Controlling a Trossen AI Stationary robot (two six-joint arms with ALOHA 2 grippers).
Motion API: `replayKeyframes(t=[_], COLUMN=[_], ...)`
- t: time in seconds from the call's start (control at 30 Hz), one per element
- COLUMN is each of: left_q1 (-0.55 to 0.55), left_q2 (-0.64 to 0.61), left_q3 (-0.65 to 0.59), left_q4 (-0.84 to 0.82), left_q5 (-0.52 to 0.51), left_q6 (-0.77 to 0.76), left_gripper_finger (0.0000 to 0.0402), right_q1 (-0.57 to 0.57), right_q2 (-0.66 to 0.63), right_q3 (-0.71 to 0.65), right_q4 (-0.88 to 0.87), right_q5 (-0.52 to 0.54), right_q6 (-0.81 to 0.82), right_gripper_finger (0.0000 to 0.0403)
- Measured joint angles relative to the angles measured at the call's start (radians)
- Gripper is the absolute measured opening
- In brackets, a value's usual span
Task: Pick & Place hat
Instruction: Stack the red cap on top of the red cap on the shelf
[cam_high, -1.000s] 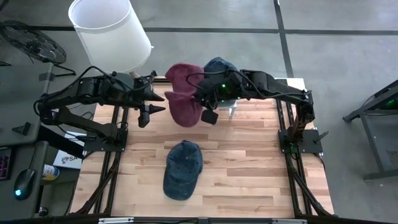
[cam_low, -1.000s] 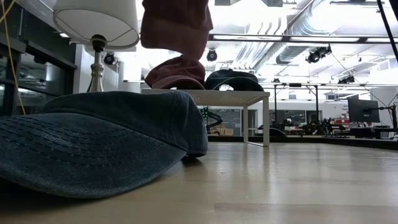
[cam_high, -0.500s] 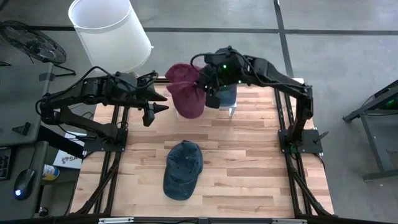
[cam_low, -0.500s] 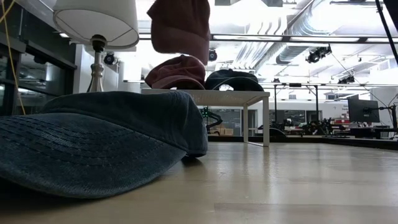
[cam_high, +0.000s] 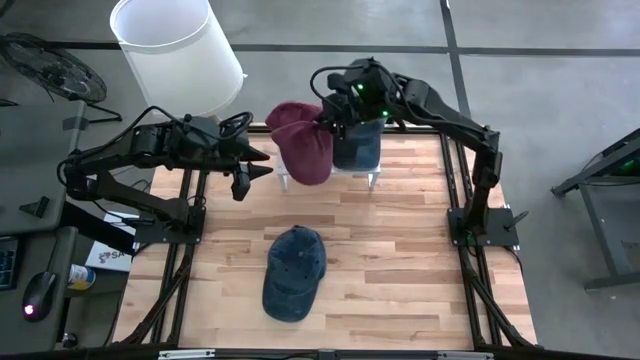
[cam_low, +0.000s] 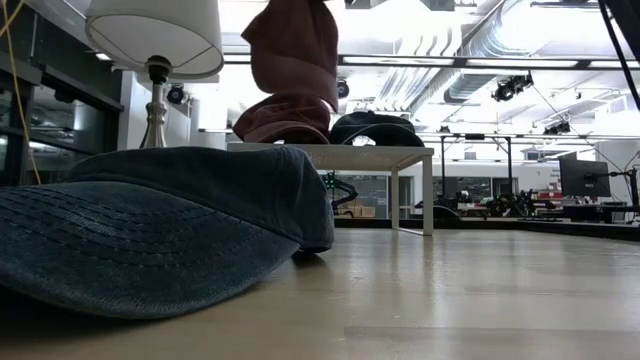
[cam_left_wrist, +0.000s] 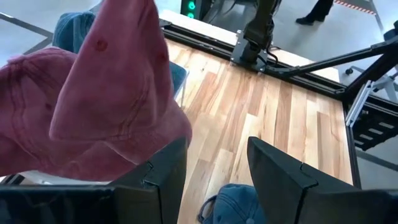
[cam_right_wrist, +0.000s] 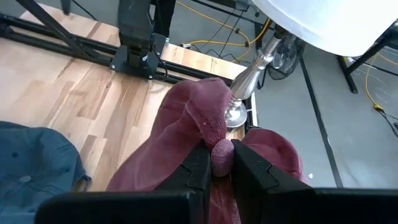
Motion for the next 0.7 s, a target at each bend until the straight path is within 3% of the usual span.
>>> replayKeyframes(t=[0.7], left_q1=[0.0], left_q2=[0.0], left_q3=[0.0], left_q4=[0.003], left_q5=[-0.018], left_q6=[-0.035], left_gripper_finger=[0.0167], right_q1=[-0.056], right_q2=[0.057], right_q3=[0.0], right_q4=[0.032], right_q5=[-0.033], right_q6=[-0.062], right_gripper_finger=[0.0035])
